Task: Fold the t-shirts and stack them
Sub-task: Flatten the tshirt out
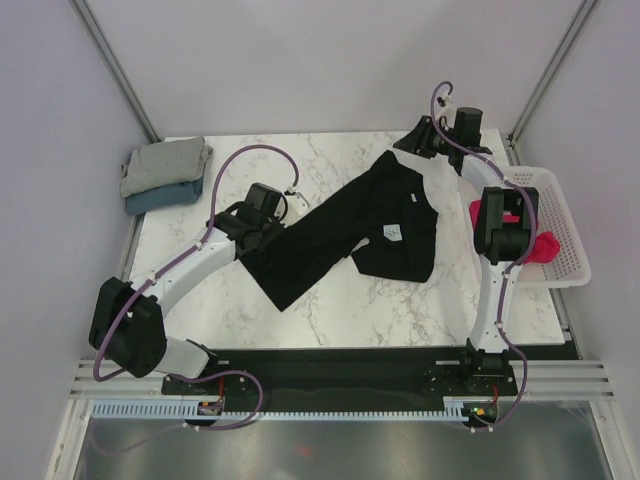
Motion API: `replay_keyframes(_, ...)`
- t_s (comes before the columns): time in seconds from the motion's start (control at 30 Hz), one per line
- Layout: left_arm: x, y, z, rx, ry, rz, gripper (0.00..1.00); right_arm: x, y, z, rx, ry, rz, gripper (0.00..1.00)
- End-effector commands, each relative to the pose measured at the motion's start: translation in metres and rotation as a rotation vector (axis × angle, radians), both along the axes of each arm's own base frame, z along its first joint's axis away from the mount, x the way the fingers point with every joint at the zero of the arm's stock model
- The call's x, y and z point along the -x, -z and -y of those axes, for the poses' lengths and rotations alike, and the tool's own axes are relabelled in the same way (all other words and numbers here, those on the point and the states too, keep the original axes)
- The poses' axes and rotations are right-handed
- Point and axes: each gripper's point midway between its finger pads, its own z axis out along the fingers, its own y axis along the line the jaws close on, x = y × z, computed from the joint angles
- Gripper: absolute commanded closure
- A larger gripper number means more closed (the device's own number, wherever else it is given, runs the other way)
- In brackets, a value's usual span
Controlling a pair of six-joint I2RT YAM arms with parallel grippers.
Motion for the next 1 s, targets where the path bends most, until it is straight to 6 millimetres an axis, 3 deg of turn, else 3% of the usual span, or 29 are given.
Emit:
replay_keyframes(0.0, -0.004, -0.015, 0.001, 0.054, -0.026, 0.059, 0.98, 0.004, -0.049, 0.023, 0.061, 0.061, 0.124, 0.5)
replay_keyframes(0.13, -0.003, -0.013, 0.002, 0.058, -0.02, 0.052, 0.98, 0.018, -0.036, 0.043, 0.136, 0.094, 0.124, 0.49)
replay_keyframes(0.2, -0.003, -0.014, 0.003, 0.065, -0.02, 0.052, 0.98, 0.024, -0.01, 0.052, 0.154, 0.085, 0.059, 0.49)
replay_keyframes(0.4, -0.001, -0.009, 0.004, 0.068, -0.017, 0.038, 0.98, 0.014, 0.041, 0.071, 0.162, 0.101, -0.061, 0.5)
replay_keyframes(0.6, 0.002, -0.009, 0.002, 0.065, -0.018, 0.039, 0.98, 0.003, 0.062, 0.078, 0.18, 0.133, -0.1, 0.52)
replay_keyframes(0.97, 0.002, -0.006, 0.003, 0.068, -0.019, 0.031, 0.98, -0.001, 0.076, 0.083, 0.207, 0.146, -0.124, 0.53)
